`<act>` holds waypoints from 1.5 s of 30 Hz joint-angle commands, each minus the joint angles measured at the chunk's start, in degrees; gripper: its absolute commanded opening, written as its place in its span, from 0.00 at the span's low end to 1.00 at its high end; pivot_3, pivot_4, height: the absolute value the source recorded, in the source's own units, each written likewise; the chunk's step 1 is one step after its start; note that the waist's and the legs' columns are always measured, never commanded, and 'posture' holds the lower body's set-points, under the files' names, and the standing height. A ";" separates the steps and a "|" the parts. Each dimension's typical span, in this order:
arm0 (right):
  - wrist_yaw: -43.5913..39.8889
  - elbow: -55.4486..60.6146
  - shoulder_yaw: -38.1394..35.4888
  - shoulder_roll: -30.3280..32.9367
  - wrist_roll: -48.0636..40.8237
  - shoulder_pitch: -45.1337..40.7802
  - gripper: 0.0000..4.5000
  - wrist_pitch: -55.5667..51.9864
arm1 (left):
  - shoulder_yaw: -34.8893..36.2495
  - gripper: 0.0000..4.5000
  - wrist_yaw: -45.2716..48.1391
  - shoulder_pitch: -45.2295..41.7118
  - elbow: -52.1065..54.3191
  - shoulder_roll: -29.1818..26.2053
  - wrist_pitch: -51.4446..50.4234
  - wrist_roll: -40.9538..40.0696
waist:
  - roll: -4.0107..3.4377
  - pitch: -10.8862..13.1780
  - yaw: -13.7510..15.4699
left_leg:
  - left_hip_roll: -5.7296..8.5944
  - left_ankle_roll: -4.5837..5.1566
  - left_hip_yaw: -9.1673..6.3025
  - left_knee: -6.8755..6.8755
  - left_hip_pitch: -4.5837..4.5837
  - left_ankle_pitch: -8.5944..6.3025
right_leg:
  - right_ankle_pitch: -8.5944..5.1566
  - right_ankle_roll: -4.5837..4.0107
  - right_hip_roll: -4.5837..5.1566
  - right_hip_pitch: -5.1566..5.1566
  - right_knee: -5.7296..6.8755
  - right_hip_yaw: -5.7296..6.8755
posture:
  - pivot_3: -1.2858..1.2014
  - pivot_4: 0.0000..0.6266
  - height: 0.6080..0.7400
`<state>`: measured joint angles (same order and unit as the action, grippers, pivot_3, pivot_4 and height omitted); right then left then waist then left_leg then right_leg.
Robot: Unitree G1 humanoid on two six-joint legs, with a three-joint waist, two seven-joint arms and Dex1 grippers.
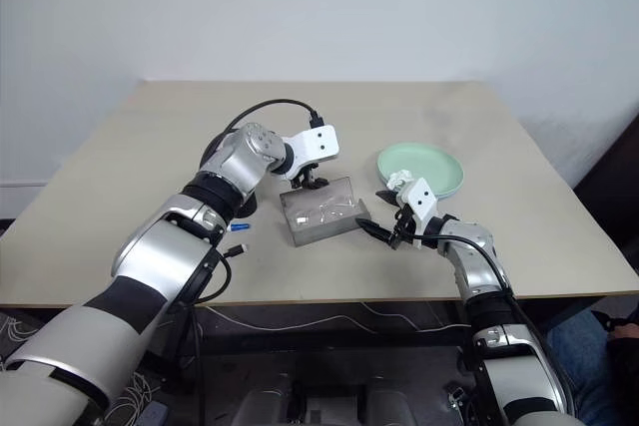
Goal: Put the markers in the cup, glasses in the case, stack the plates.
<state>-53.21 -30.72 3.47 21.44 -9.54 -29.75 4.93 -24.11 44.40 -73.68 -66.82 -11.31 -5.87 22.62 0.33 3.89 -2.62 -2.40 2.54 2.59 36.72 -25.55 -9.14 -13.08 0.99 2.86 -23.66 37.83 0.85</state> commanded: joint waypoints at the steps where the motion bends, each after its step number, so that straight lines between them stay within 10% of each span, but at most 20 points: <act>1: 0.48 0.90 -0.70 -0.12 -0.19 -1.65 0.91 1.16 | -1.50 0.55 -3.97 -1.38 -2.27 -0.26 2.79 2.85 | 0.00 0.00 0.00 | 0.00 0.00 0.02 0.00 0.00 0.00 | 0.03 0.04 0.00 0.00 0.00 0.00 | 0.52 0.00 0.99; 7: 0.84 1.20 -0.64 -0.36 -0.02 -1.38 0.91 1.14 | -4.71 0.09 -6.97 0.13 -5.45 0.35 4.48 6.80 | 0.00 0.00 0.02 | 0.01 -0.01 0.07 0.00 -0.01 0.00 | 0.03 0.05 0.00 -0.01 0.00 0.02 | 0.52 0.00 0.99; 24: 1.10 1.49 -0.74 -0.27 0.06 -1.03 0.91 1.21 | 3.85 0.09 8.26 0.04 -4.28 2.17 -3.52 -1.27 | 0.00 -0.01 0.04 | 0.04 0.00 0.04 0.03 -0.02 -0.01 | 0.00 0.00 0.05 0.05 -0.03 0.09 | 0.52 0.00 0.99; 32: 1.43 -0.36 -1.03 -0.35 0.23 -2.31 0.91 1.95 | 2.51 0.09 23.92 6.04 12.51 1.08 -10.12 -4.62 | -0.03 -0.02 -0.37 | -0.01 0.00 0.03 0.02 -0.02 -0.01 | 0.02 -0.02 0.02 0.01 -0.01 0.05 | 0.52 0.00 0.99; 45: 0.92 -1.68 -0.81 -0.37 0.28 -3.34 0.91 2.78 | -2.71 0.09 23.67 17.14 28.56 -4.04 -16.04 -3.10 | -0.11 -0.08 -0.43 | -0.12 0.01 0.00 0.07 0.18 -0.01 | 0.15 -0.11 -0.01 0.11 0.03 -0.04 | 0.52 0.00 0.99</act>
<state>-52.24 -33.28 3.43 21.04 -8.88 -31.03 6.64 -26.50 67.61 -57.82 -38.92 -14.48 -20.44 19.59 0.23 3.81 -3.05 -2.53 2.55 2.59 36.78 -25.37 -9.15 -12.91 0.86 2.85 -23.56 37.86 0.82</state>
